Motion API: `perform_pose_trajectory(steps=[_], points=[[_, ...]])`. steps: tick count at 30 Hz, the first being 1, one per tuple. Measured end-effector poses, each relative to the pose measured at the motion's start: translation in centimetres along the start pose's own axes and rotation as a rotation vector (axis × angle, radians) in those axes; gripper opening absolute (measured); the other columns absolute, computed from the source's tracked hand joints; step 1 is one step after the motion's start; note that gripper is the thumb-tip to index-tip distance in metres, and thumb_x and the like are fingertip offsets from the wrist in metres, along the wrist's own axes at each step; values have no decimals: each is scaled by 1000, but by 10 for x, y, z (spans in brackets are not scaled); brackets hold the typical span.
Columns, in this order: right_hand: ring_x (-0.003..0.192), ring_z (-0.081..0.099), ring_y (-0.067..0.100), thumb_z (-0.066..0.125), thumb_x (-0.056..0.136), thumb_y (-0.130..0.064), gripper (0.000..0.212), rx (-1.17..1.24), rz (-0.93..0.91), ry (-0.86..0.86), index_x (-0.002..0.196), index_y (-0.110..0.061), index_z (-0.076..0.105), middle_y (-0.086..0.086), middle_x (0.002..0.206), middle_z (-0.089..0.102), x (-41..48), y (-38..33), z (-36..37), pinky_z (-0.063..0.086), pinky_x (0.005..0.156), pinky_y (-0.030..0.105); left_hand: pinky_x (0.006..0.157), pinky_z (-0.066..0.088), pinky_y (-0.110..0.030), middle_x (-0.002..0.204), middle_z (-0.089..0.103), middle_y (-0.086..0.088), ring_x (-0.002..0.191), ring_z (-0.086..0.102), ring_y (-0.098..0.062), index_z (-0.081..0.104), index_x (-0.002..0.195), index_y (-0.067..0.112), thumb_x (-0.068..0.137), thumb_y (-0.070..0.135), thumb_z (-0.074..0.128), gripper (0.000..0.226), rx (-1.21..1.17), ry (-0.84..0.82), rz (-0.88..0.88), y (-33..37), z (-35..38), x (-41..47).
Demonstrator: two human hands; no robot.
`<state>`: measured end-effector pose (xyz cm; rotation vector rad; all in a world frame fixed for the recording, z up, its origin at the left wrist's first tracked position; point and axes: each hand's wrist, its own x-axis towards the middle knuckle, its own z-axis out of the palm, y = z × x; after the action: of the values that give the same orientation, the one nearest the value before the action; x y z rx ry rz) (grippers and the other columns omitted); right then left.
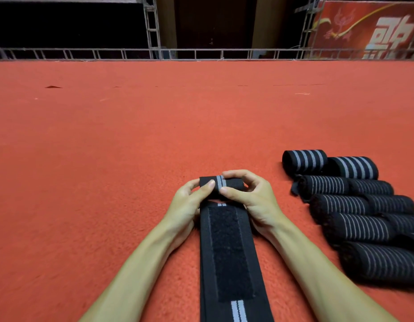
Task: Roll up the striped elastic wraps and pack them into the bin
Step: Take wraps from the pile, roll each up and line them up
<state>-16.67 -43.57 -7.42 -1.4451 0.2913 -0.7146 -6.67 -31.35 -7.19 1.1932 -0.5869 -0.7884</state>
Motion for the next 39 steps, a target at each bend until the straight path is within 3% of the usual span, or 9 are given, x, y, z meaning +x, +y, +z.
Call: perform_pose_trajectory(steps=[8, 12, 17, 20, 22, 26, 30, 35, 39], points=[[93, 64, 14, 80, 62, -7, 54, -20, -48, -66, 113, -15, 65, 1, 106, 69, 4, 5, -1, 52, 82, 30, 97, 48, -34, 114, 65, -6, 104, 62, -11, 57, 116, 14, 87, -2, 62, 34, 167, 88, 197, 1, -2, -1], [98, 60, 18, 71, 75, -44, 36, -67, -12, -22, 106, -27, 69, 0, 102, 68, 8, 9, 4, 47, 93, 48, 84, 49, -21, 102, 66, 3, 94, 61, -8, 61, 103, 23, 83, -15, 56, 43, 193, 85, 276, 3, -2, -4], [83, 54, 28, 63, 70, -75, 72, -76, 88, 1, 89, -6, 62, 13, 89, 60, 9, 9, 11, 43, 79, 58, 86, 48, -30, 109, 69, 11, 91, 62, -8, 64, 94, 23, 77, -21, 52, 49, 169, 83, 327, 3, 3, -5], [84, 53, 28, 72, 68, -56, 41, 34, 88, 41, 78, -16, 68, 14, 86, 59, 9, 7, 10, 42, 79, 51, 76, 48, -29, 100, 69, 16, 77, 59, -6, 67, 99, 32, 75, -13, 57, 52, 134, 35, 289, 5, 5, -6], [89, 57, 26, 70, 68, -42, 28, 74, 56, 58, 84, -19, 72, 13, 93, 65, 10, 6, 8, 44, 88, 48, 82, 50, -27, 112, 65, 7, 89, 61, -9, 61, 116, 39, 69, 0, 60, 61, 100, -31, 251, 5, 6, -6], [94, 59, 29, 65, 73, -13, 32, 192, 35, -38, 105, -12, 65, 17, 103, 62, 6, 3, 4, 47, 90, 45, 89, 50, -28, 131, 52, -8, 110, 60, -16, 44, 132, 38, 73, 26, 65, 64, 17, -26, 143, 2, 8, -5], [88, 64, 15, 63, 75, -4, 38, 192, -41, -95, 112, -10, 60, 10, 103, 60, 2, 2, 4, 54, 78, 28, 97, 47, -28, 123, 56, 5, 109, 59, -7, 36, 127, 48, 83, 54, 61, 51, 276, 21, 189, 2, 9, -4], [99, 60, 20, 65, 77, -2, 37, 93, -163, -108, 112, -11, 59, 7, 111, 62, 3, 5, 1, 51, 87, 37, 97, 46, -31, 121, 58, 1, 106, 58, -7, 33, 125, 29, 91, 40, 56, 43, 335, 58, 189, -2, 7, -3], [102, 60, 18, 66, 72, 3, 44, -27, -204, -114, 114, -5, 59, 6, 113, 63, 3, 4, 1, 50, 88, 34, 78, 54, -31, 105, 62, -8, 90, 62, -15, 45, 112, 28, 85, 17, 66, 36, 179, 41, 208, -2, 1, -2]])
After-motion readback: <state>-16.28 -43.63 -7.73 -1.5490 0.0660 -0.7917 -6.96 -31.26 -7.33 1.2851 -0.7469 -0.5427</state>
